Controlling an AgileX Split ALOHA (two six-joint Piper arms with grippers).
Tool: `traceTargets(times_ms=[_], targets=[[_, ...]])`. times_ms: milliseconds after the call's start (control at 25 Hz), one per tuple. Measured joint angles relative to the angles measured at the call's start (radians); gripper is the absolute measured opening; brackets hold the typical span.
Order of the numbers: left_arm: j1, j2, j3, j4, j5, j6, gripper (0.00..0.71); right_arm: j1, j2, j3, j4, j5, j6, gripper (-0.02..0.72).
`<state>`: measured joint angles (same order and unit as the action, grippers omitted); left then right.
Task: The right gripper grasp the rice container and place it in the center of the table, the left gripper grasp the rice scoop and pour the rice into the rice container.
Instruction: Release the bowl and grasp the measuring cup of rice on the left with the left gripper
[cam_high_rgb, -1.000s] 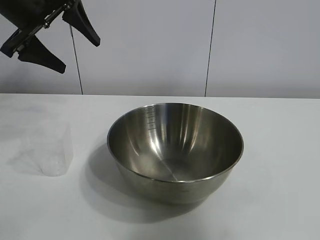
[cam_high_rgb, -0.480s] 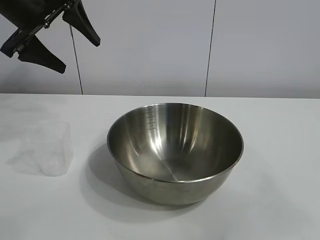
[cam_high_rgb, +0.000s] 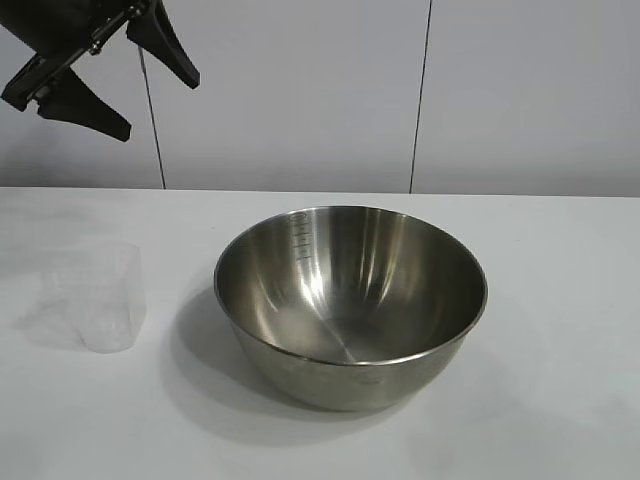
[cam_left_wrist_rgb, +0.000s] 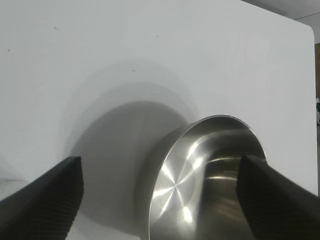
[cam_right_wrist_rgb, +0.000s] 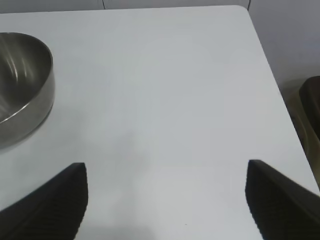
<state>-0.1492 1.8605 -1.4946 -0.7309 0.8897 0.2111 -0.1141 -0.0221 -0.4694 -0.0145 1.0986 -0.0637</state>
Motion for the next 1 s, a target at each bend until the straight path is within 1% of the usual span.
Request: traceTargets(times_ms=[760,1000], targets=[[0.0,0.0,0.0,-0.002,-0.002,0.0,0.603,0.012,0.0,0.001,0.0,-0.014,0.0,0.589],[0.0,0.0,0.0,-0.022,-0.114,-0.002,0.603,0.012,0.0,0.001,0.0,-0.014,0.0,0.589]])
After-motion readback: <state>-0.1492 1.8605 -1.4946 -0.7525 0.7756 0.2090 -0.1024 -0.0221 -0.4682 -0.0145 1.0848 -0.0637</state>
